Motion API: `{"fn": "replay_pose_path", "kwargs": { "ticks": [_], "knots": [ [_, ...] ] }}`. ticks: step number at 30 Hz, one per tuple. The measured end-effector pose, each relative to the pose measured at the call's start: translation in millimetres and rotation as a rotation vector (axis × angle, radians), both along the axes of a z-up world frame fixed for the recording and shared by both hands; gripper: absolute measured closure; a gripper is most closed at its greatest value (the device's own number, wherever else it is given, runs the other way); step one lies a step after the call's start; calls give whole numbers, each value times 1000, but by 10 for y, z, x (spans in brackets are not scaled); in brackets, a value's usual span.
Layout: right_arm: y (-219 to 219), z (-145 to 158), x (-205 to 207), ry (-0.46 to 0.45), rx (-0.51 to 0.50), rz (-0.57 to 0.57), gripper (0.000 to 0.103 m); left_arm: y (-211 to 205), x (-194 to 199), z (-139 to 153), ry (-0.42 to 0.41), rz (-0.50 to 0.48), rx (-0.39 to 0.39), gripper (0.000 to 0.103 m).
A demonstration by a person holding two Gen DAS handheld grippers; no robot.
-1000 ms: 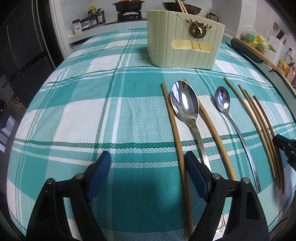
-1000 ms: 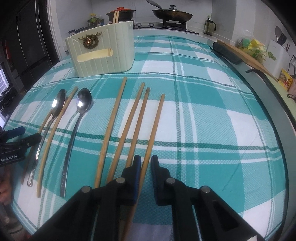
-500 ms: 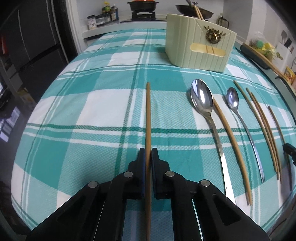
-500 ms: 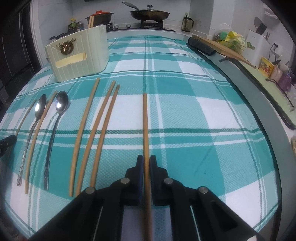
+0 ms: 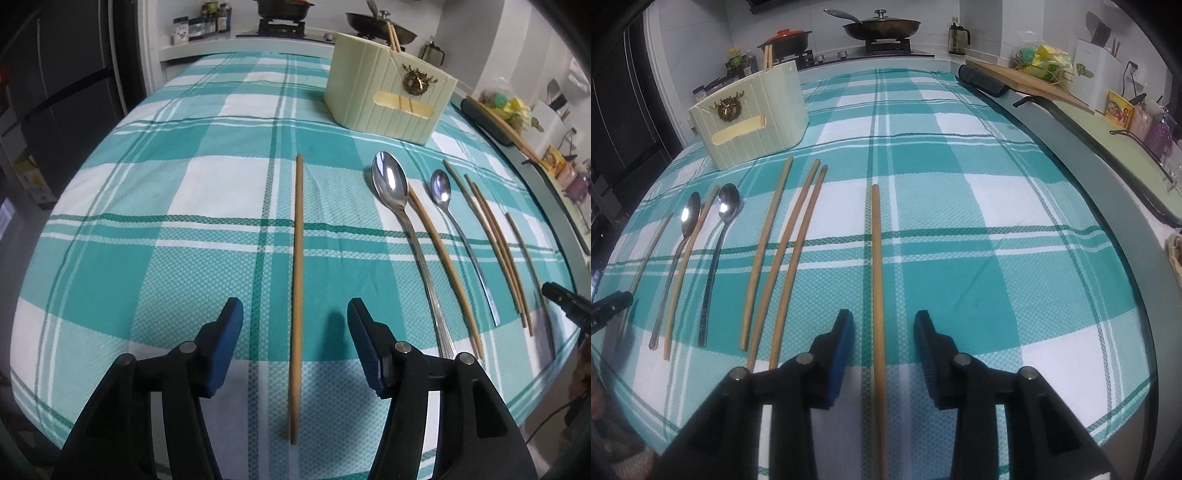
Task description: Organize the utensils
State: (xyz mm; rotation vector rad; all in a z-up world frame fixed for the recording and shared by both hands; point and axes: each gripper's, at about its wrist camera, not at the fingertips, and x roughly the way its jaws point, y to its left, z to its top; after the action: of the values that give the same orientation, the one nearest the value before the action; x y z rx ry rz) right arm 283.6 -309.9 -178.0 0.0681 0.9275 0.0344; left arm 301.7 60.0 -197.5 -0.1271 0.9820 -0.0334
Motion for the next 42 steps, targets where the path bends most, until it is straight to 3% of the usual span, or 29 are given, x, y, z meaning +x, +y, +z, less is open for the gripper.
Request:
{"fn": "replay_pose_path", "kwargs": {
  "ticks": [9, 21, 29, 38, 42],
  "knots": [
    [-48, 41, -7, 15, 25, 24, 68, 98, 10, 56, 19, -37, 15, 39],
    [-186, 95, 55, 80, 87, 62, 68, 315, 258, 229, 35, -90, -43, 38],
    [-231, 126, 240, 139, 136, 85, 68, 73, 461, 155, 84, -186, 57, 38],
    [-50, 43, 693, 255, 10, 169, 68, -17, 913, 53, 157, -197, 107, 38],
    [60, -38, 882, 295, -49, 202, 68, -87, 1122, -46, 198, -220, 143, 46]
  ]
}}
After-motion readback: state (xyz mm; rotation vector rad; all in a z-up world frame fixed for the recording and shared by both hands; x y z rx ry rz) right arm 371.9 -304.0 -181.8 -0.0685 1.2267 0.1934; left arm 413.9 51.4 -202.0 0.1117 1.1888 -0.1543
